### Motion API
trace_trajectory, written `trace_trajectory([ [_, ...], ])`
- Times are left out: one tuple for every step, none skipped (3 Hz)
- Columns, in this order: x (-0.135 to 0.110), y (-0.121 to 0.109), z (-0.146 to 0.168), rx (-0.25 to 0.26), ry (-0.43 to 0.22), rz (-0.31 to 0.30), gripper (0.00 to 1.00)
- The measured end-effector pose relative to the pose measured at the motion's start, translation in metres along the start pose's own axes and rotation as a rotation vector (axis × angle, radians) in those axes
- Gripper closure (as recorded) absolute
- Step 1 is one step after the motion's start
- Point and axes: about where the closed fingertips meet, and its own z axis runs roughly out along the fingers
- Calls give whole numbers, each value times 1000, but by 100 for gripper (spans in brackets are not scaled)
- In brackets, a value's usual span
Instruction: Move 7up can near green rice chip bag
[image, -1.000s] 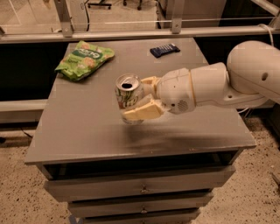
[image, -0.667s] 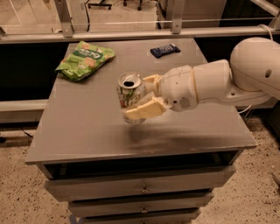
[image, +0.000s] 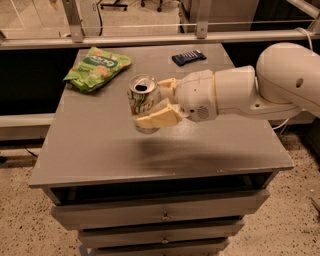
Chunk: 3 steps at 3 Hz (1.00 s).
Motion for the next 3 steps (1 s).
trace_trajectory([
  [-3, -56, 25, 78, -61, 15, 100],
  [-5, -117, 67, 142, -104, 30, 100],
  [-3, -160, 106, 181, -114, 39, 100],
])
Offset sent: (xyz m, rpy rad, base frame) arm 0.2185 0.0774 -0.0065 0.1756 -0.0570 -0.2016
